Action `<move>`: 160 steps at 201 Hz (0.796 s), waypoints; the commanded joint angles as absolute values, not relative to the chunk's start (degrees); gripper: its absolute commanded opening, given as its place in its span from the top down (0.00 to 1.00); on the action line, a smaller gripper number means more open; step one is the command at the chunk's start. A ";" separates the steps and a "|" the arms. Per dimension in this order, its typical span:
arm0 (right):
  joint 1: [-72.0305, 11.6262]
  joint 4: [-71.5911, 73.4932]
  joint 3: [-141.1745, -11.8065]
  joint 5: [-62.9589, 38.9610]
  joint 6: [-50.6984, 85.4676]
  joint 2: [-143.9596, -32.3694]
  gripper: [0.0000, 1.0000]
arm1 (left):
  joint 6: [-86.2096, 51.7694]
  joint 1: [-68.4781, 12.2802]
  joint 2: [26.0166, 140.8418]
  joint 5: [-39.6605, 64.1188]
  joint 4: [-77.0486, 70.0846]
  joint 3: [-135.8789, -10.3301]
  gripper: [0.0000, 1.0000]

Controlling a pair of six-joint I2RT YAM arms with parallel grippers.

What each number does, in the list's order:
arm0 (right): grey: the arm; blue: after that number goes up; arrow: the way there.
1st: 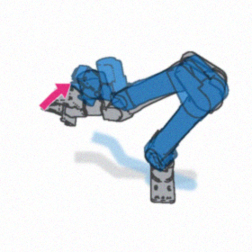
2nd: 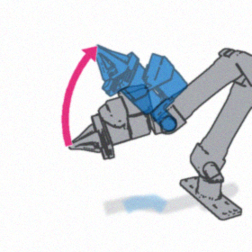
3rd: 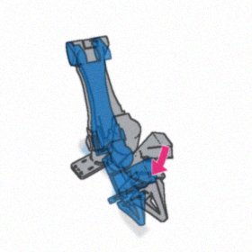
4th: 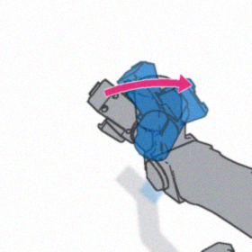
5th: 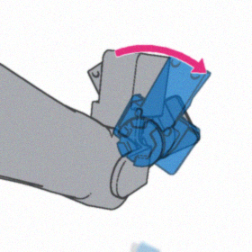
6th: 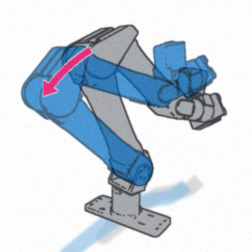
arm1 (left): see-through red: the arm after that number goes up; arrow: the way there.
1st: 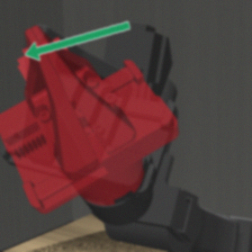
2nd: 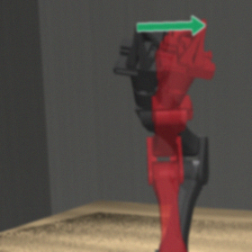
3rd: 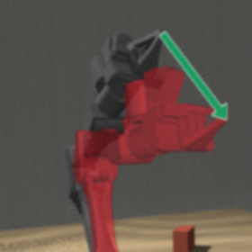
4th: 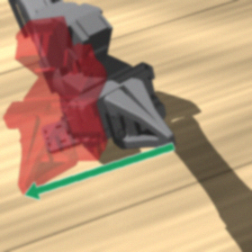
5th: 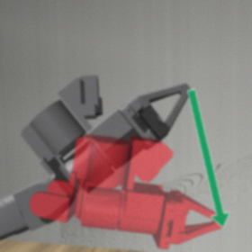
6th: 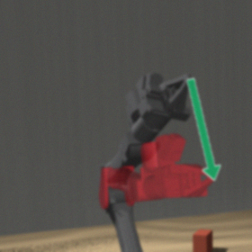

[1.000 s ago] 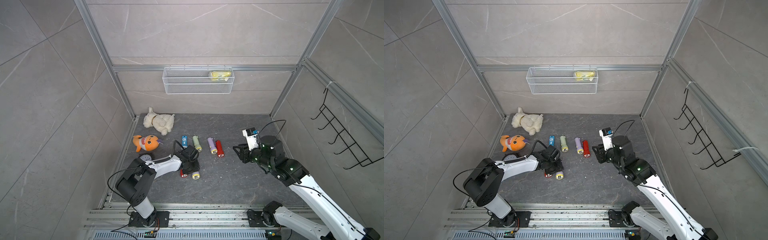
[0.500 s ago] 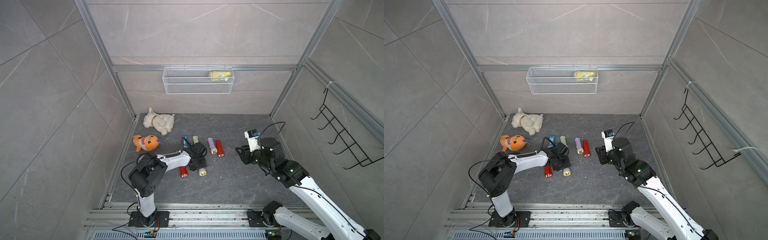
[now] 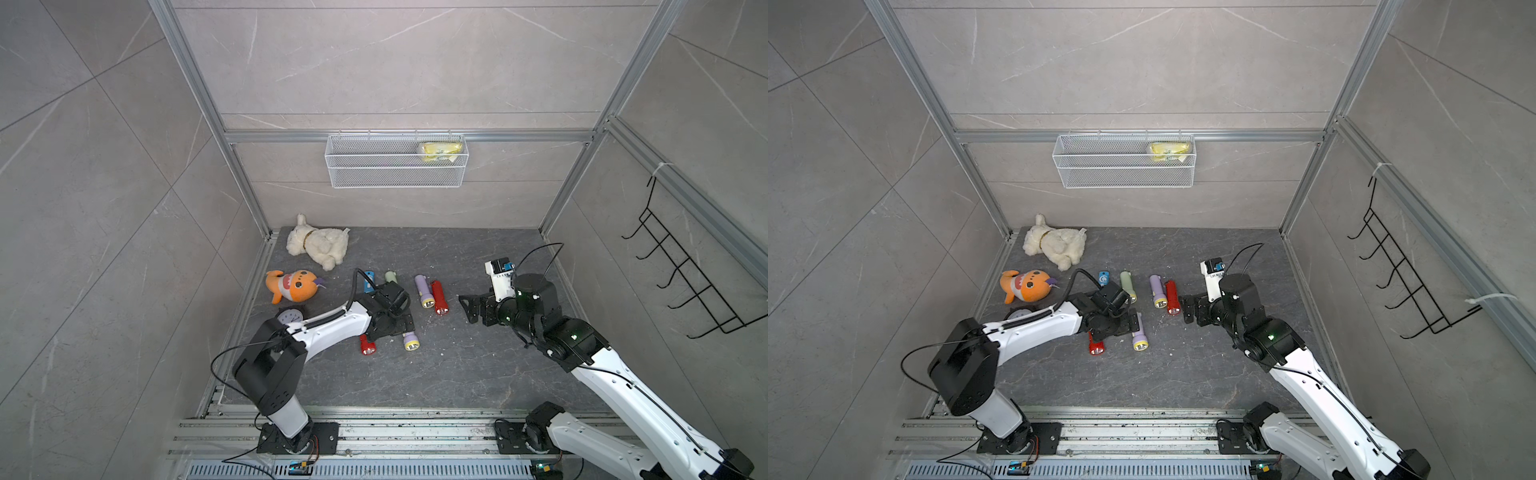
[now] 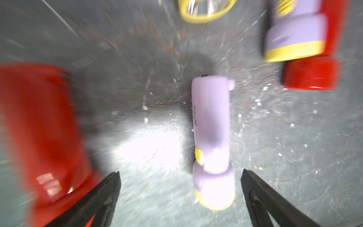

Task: Close the plug at the bottom of the flashlight
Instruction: Place the flashlight at the center of the board, then reset both arms

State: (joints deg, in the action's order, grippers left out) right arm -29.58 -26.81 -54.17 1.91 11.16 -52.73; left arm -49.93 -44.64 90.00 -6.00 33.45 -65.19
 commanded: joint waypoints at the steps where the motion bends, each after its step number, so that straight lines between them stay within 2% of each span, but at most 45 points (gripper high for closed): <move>1: -29.44 -18.04 -51.11 8.19 10.40 -49.68 0.00 | -40.54 -44.47 78.80 -22.88 39.49 -72.31 0.00; 18: -29.54 -12.80 -47.90 18.90 11.68 -48.80 0.00 | -32.94 -44.30 70.60 -38.39 32.42 -69.37 0.00; 33: -29.50 -12.66 -47.46 27.70 17.73 -51.30 0.00 | -19.92 -44.09 62.75 -48.35 16.11 -60.51 0.00; 42: -29.45 -13.34 -48.27 26.22 15.36 -52.91 0.00 | -10.94 -43.48 58.45 -52.15 2.05 -53.69 0.00; 53: -29.45 -9.14 -47.56 18.96 7.97 -55.68 0.00 | -1.61 -41.64 54.79 -55.43 -12.75 -46.63 0.00; 62: -29.44 -8.00 -47.47 9.25 -4.72 -58.39 0.00 | 3.51 -37.93 52.91 -51.79 -18.50 -42.73 0.00; 69: -29.51 -9.41 -47.88 5.76 -14.44 -60.78 0.00 | 6.34 -34.26 52.16 -46.24 -19.14 -40.44 0.00; 81: -29.29 -10.74 -48.87 13.25 -11.19 -64.88 0.00 | 10.42 -28.69 52.49 -35.62 -16.48 -37.69 0.00; 93: -29.16 -5.88 -46.01 16.70 -12.13 -66.42 0.00 | 9.94 -25.17 55.87 -34.88 -13.05 -36.93 0.00; 113: -28.45 18.90 -34.31 25.52 -11.11 -66.56 0.00 | 11.50 -18.94 63.18 -29.62 -9.24 -35.99 0.00; 136: -26.16 44.33 -24.30 30.78 -15.40 -72.89 0.00 | 7.50 -12.90 71.13 -27.38 -17.36 -31.58 0.00; 160: -26.07 46.83 -27.96 37.85 -20.46 -84.68 0.00 | 3.03 -6.35 81.07 -21.84 -28.53 -28.39 0.00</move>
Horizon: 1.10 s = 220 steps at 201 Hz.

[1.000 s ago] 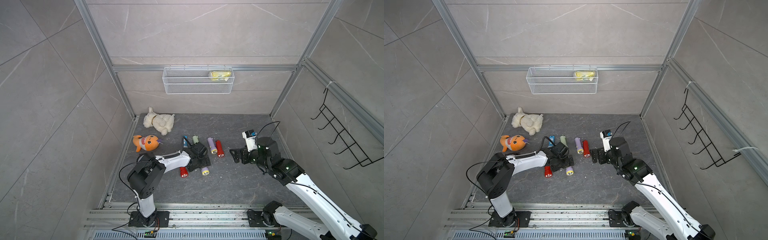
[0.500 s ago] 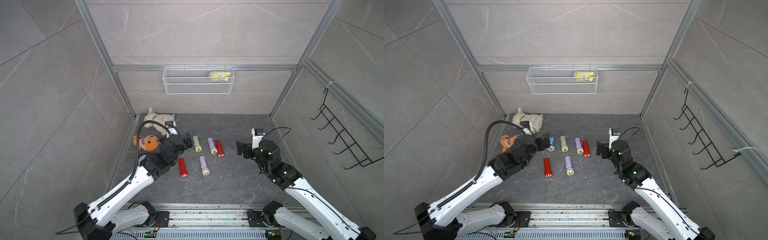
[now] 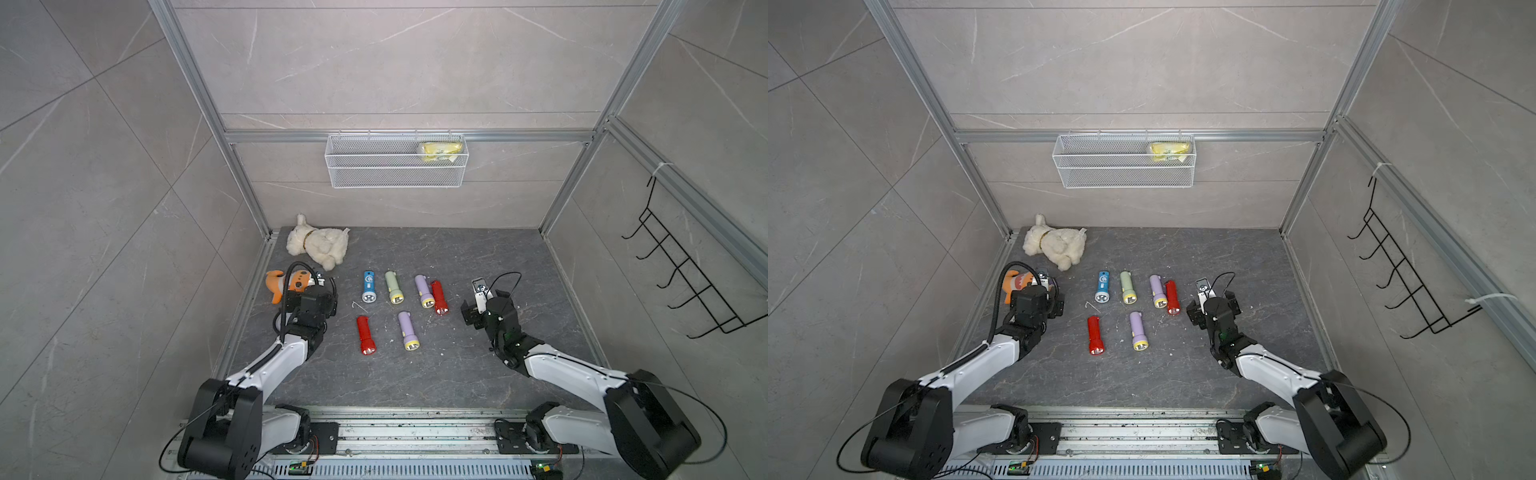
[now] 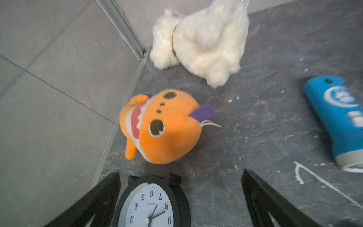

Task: Close the plug at the bottom of the flashlight
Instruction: Reset both arms

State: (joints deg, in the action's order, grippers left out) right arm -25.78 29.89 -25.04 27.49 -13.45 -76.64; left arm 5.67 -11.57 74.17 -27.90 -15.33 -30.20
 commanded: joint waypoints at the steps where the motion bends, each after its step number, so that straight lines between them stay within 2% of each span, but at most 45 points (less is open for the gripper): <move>1: -26.08 46.58 -28.18 37.56 -20.78 -84.88 0.00 | 3.23 -6.16 81.40 -21.82 -28.77 -28.65 0.00; 11: -25.77 44.88 -30.29 36.18 -21.15 -86.28 0.00 | 3.13 -5.45 83.30 -19.07 -22.45 -32.57 0.00; 38: -22.15 45.04 -32.54 32.26 -18.81 -87.67 0.00 | 3.69 -4.05 87.56 -14.66 -29.09 -33.20 0.00; 55: -19.49 42.11 -33.93 29.07 -16.41 -87.55 0.00 | 2.46 -2.70 88.35 -12.75 -25.05 -35.40 0.00; 90: -18.44 31.98 -31.69 25.60 -11.76 -81.01 0.00 | 2.88 -1.87 86.60 -9.24 -27.98 -32.77 0.00; 110: -16.75 31.26 -29.16 22.13 -6.77 -80.46 0.00 | 1.75 -0.86 83.18 -8.75 -39.39 -24.31 0.00; 122: -16.04 32.37 -28.70 24.12 -9.83 -84.47 0.00 | 0.82 1.31 85.08 -4.39 -57.50 -15.69 0.00; 130: -15.79 30.60 -29.79 20.48 -11.08 -85.06 0.00 | 1.06 1.45 87.94 -5.17 -68.18 -12.29 0.00; 144: -15.55 29.35 -30.71 19.69 -11.15 -85.73 0.00 | 0.35 1.58 84.09 -4.48 -58.81 -13.83 0.00; 155: -15.14 28.55 -30.93 17.65 -11.51 -85.65 0.01 | 1.49 1.58 86.59 -3.41 -56.45 -17.48 0.00; 167: -15.03 29.48 -29.88 15.51 -12.19 -84.71 0.00 | 0.40 1.95 85.48 -3.27 -47.68 -20.64 0.00; 206: -14.65 44.14 -17.79 12.72 -10.44 -75.58 0.01 | -0.39 2.05 86.02 -5.32 -48.31 -20.82 0.00; 220: -13.46 56.39 -12.68 8.74 -6.48 -75.80 0.00 | -0.27 2.10 86.22 -5.45 -48.99 -20.70 0.00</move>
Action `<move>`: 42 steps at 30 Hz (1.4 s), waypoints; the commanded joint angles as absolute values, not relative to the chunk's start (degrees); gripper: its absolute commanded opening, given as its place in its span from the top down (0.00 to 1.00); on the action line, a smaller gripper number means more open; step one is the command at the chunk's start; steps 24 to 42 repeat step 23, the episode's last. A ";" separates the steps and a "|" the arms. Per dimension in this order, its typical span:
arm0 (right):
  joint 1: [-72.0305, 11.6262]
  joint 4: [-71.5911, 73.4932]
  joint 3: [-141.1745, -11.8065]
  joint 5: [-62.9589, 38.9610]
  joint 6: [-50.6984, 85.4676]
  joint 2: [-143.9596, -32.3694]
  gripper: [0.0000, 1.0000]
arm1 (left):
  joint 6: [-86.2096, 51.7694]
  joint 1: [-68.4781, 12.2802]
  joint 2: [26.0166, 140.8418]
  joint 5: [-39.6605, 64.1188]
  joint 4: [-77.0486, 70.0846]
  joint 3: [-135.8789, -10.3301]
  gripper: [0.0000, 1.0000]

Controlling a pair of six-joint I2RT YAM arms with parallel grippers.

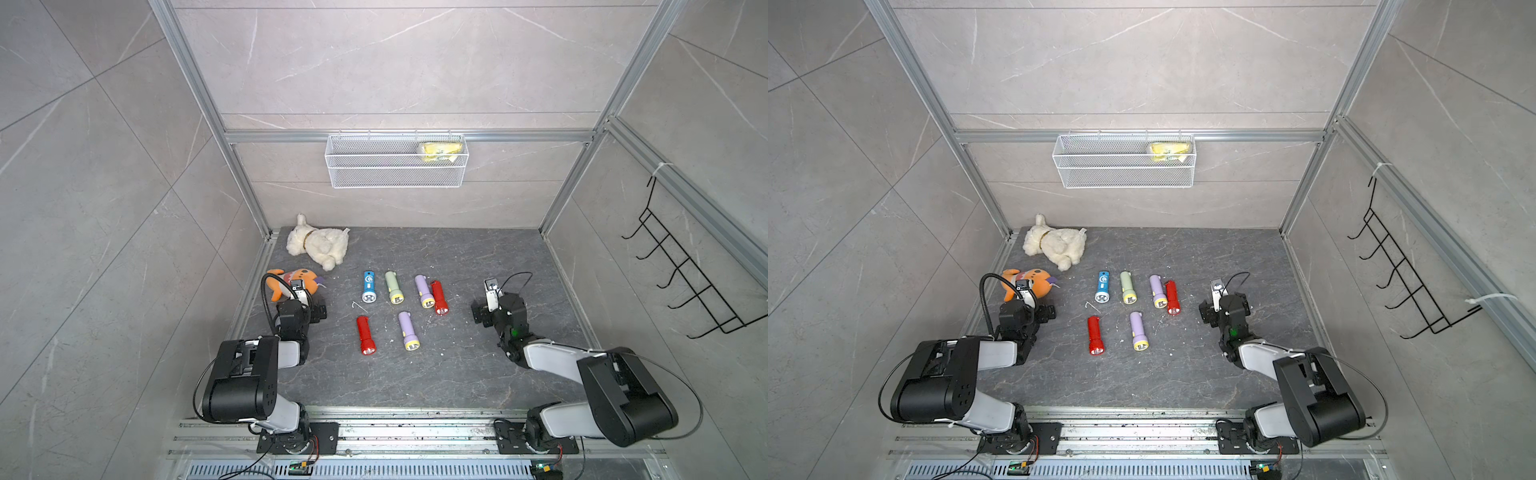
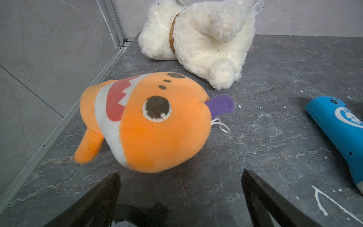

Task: Close the plug at the bottom of the flashlight
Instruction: Reset both arms

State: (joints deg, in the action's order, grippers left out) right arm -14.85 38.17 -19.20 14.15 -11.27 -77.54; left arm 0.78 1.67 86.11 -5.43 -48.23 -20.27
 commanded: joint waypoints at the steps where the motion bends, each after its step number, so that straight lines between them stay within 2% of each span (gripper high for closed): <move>1: -13.45 57.37 -12.45 8.72 -6.58 -76.22 0.00 | -0.27 2.10 86.17 -5.45 -48.97 -20.72 0.00; 3: -12.76 64.88 -12.94 12.69 -4.40 -84.77 0.01 | -0.35 2.07 86.03 -5.35 -48.61 -20.74 0.00; 4: -11.72 73.90 -13.13 14.48 -4.53 -91.20 0.00 | -0.28 2.07 86.09 -5.45 -48.74 -20.74 0.00; 5: -11.70 70.57 -13.27 15.95 -3.60 -90.95 0.00 | -0.31 2.09 85.96 -5.35 -48.44 -20.73 0.00; 6: -11.09 59.73 -15.23 14.53 -1.73 -86.89 0.00 | -0.30 2.09 86.04 -5.36 -48.68 -20.65 0.00; 7: -9.62 55.74 -17.54 8.15 -2.20 -86.97 0.00 | -0.30 2.11 86.04 -5.40 -48.74 -20.69 0.00; 8: -8.01 57.88 -18.68 2.76 -2.64 -88.89 0.00 | -0.30 2.04 86.04 -5.38 -48.57 -20.69 0.00; 9: -6.15 53.50 -19.22 0.33 -1.40 -87.35 0.00 | -0.35 2.11 86.04 -5.40 -48.60 -20.74 0.00; 12: -5.62 55.55 -18.82 -3.16 -2.36 -87.88 0.00 | -0.35 2.11 86.04 -5.36 -48.54 -20.65 0.00; 42: -3.69 53.82 -19.90 -5.28 -0.74 -88.07 0.00 | -0.27 2.11 86.04 -5.36 -48.60 -20.69 0.00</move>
